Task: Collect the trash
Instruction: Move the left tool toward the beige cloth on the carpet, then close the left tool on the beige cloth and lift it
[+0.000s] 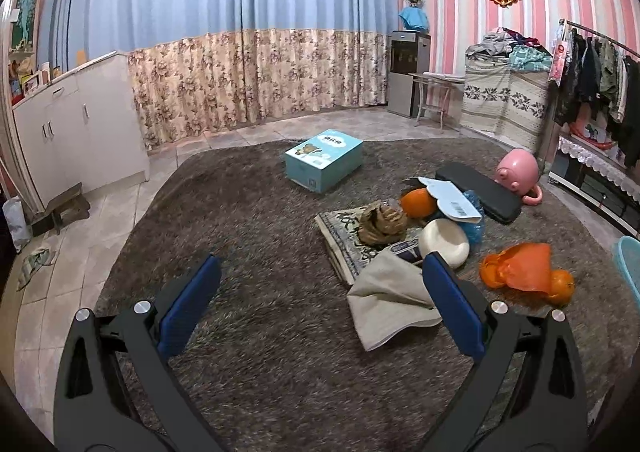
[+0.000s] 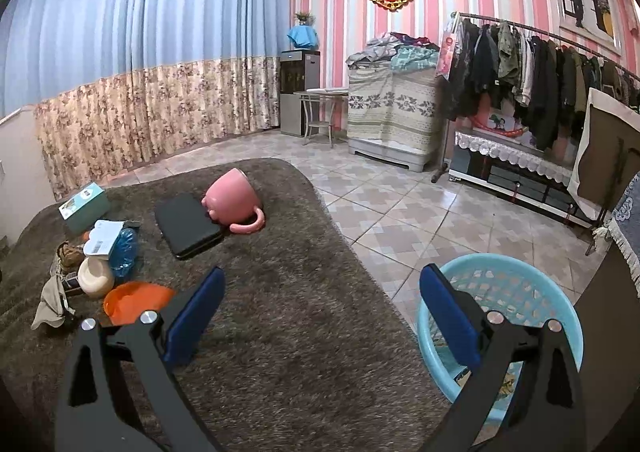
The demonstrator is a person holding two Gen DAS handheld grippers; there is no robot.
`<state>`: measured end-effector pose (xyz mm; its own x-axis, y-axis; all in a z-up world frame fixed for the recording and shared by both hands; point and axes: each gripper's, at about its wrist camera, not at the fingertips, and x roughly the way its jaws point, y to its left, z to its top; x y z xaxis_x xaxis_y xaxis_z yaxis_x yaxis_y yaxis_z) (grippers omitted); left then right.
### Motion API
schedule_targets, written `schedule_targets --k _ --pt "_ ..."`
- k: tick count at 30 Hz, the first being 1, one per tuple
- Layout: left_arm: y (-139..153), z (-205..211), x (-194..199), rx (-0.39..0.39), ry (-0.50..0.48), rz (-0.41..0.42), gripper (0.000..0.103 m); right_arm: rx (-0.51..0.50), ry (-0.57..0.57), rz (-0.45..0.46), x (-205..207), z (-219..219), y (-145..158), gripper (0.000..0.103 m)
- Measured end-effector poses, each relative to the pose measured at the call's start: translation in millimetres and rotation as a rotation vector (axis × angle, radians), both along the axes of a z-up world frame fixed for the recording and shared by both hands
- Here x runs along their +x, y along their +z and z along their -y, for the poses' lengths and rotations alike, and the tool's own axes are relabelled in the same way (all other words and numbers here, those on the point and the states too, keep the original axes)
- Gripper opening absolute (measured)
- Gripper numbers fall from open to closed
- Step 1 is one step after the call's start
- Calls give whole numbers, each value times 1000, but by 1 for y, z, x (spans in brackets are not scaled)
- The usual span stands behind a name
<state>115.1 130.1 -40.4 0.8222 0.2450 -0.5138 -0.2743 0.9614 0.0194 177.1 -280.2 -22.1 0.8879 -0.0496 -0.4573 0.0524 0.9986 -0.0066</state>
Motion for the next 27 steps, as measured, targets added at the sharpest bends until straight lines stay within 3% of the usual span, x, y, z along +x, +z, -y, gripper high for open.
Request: schedule_targets --k 18,27 --pt "-11 -20 -4 -11 45 -21 98 -5 40 -18 5 -8 -9 96" --pt "-25 -20 4 -18 23 -56 98 -10 75 -57 16 -23 -20 96"
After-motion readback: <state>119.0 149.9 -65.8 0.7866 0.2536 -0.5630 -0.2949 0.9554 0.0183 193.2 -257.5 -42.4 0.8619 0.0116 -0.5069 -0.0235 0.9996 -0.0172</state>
